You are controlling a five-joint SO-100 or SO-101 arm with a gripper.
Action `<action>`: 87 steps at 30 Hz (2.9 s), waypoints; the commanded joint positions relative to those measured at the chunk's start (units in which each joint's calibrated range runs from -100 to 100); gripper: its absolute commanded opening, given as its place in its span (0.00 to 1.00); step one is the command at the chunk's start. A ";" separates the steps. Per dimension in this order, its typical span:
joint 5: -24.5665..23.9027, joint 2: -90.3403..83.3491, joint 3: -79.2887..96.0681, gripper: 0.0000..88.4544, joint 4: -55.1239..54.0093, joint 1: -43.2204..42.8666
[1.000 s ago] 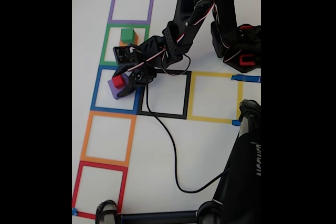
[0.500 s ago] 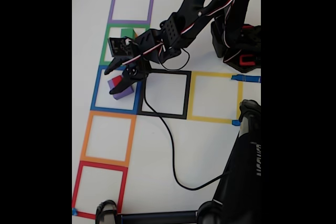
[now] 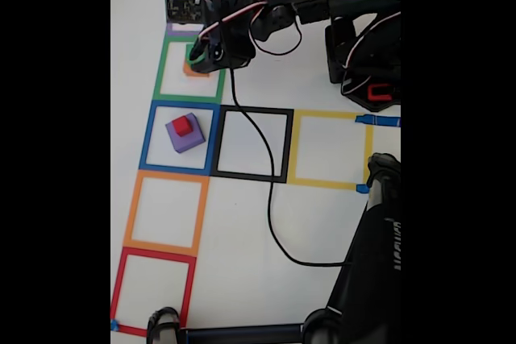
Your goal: Tower of hanoi
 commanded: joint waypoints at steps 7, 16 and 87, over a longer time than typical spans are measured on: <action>0.00 -3.17 -34.90 0.00 35.97 15.62; 0.00 -3.98 -43.44 0.00 45.28 21.38; 0.00 52.14 29.56 0.32 -98.77 17.16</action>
